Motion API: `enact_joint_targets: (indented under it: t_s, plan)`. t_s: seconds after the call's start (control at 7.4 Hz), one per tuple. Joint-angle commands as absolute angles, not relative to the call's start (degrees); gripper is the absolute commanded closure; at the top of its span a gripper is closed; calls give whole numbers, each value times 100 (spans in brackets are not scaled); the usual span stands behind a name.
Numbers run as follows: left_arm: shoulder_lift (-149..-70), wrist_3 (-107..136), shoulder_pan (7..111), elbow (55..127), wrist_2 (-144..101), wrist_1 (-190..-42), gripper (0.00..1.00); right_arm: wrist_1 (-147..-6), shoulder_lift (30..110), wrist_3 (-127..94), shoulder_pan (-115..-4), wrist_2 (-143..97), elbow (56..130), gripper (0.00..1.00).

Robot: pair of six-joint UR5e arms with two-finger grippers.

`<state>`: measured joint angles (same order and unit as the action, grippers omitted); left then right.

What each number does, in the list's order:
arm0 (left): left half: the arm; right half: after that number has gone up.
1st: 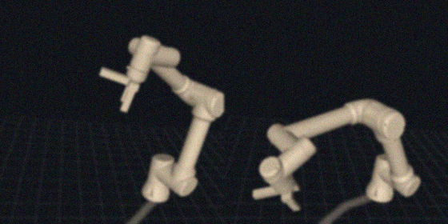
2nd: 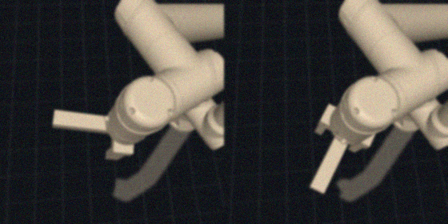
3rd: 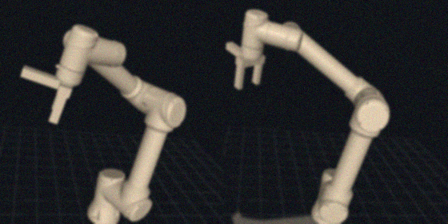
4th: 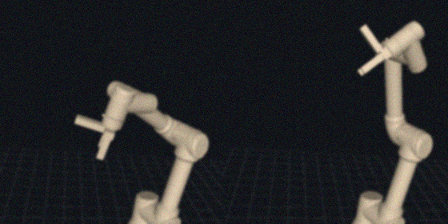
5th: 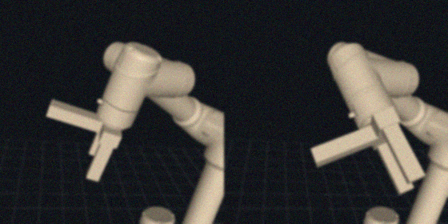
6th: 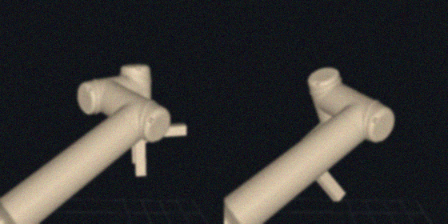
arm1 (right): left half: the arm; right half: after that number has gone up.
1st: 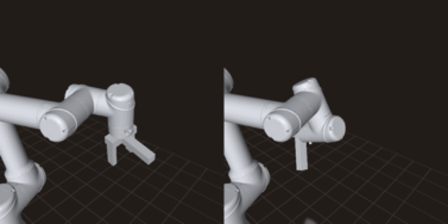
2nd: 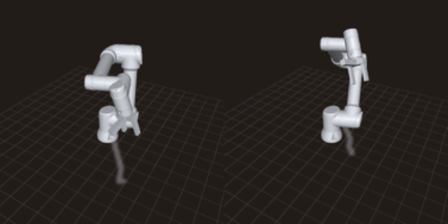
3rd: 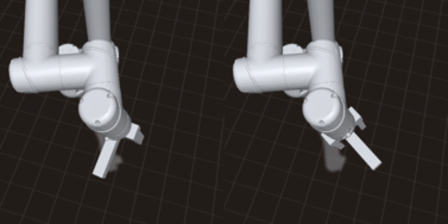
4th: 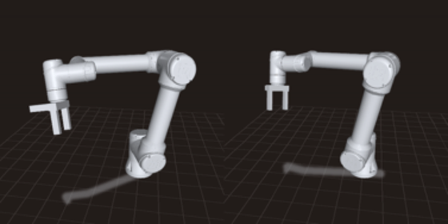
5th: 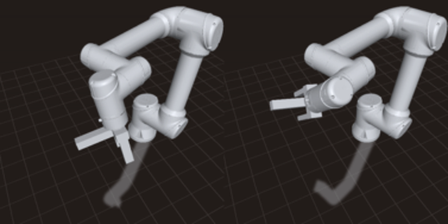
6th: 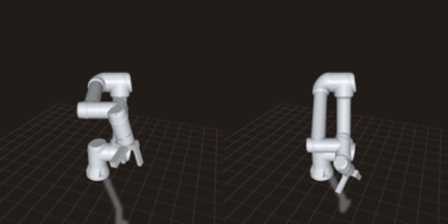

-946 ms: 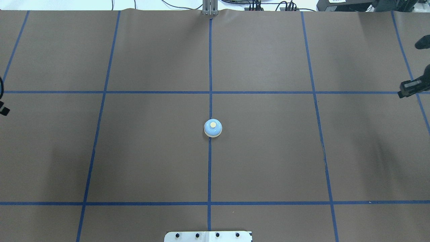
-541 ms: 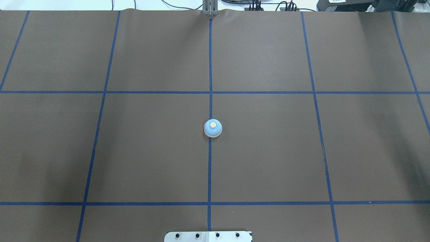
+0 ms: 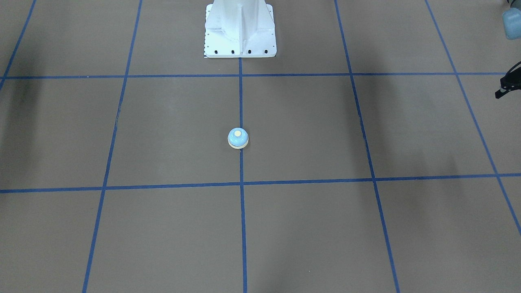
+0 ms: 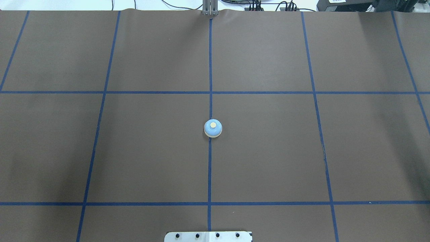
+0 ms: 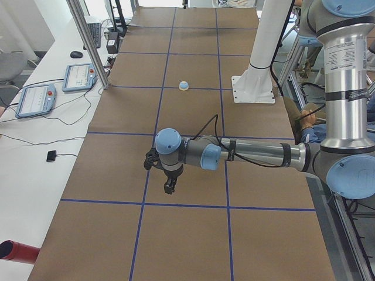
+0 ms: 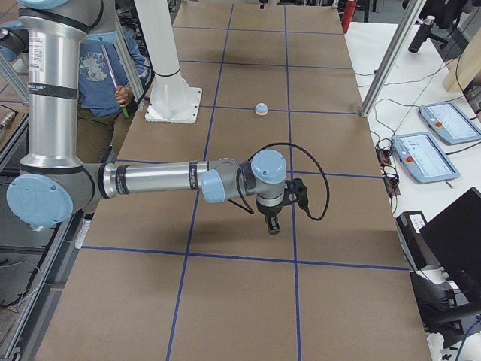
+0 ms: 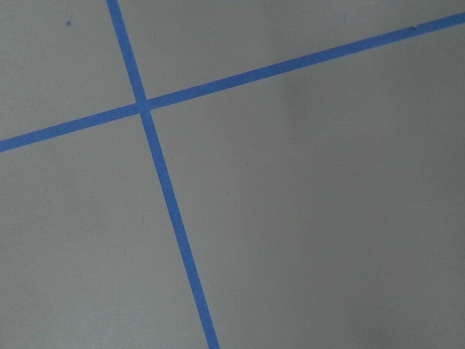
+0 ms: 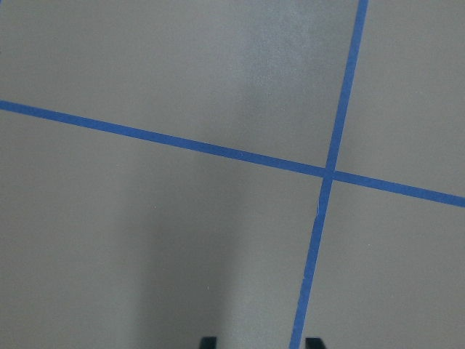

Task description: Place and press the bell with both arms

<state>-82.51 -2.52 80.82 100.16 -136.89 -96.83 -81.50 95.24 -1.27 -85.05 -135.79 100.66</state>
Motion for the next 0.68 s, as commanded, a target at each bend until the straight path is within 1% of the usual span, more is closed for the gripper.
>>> enact_joint_targets:
  t_s: [0.0, 0.41, 0.54]
  plan:
    - [-8262, -159, 8086, 9993, -13650, -9659, 99, -8156, 9492, -167, -8482, -13535, 10046, 0]
    - [-8253, -149, 8086, 9993, -13641, -9659, 100, -8147, 9475, -184, -8446, -13526, 9976, 0]
    - [-8270, -149, 8086, 10019, -13667, -9633, 1, -8147, 9475, -193, -8438, -13526, 9967, 0]
